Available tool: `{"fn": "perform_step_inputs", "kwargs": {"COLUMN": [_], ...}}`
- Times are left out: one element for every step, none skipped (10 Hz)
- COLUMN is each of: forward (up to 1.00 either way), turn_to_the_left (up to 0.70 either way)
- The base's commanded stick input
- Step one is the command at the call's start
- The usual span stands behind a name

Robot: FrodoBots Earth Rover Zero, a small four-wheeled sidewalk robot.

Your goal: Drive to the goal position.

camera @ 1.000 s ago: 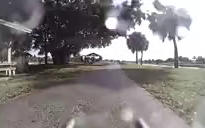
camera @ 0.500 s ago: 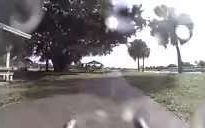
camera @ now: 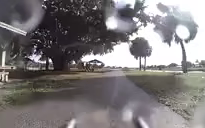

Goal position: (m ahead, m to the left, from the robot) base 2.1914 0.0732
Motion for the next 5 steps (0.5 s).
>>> {"fn": "perform_step_inputs", "kwargs": {"forward": [0.84, 0.84, 0.84, 0.84, 0.84], "turn_to_the_left": [0.02, 0.02, 0.02, 0.03, 0.03]}}
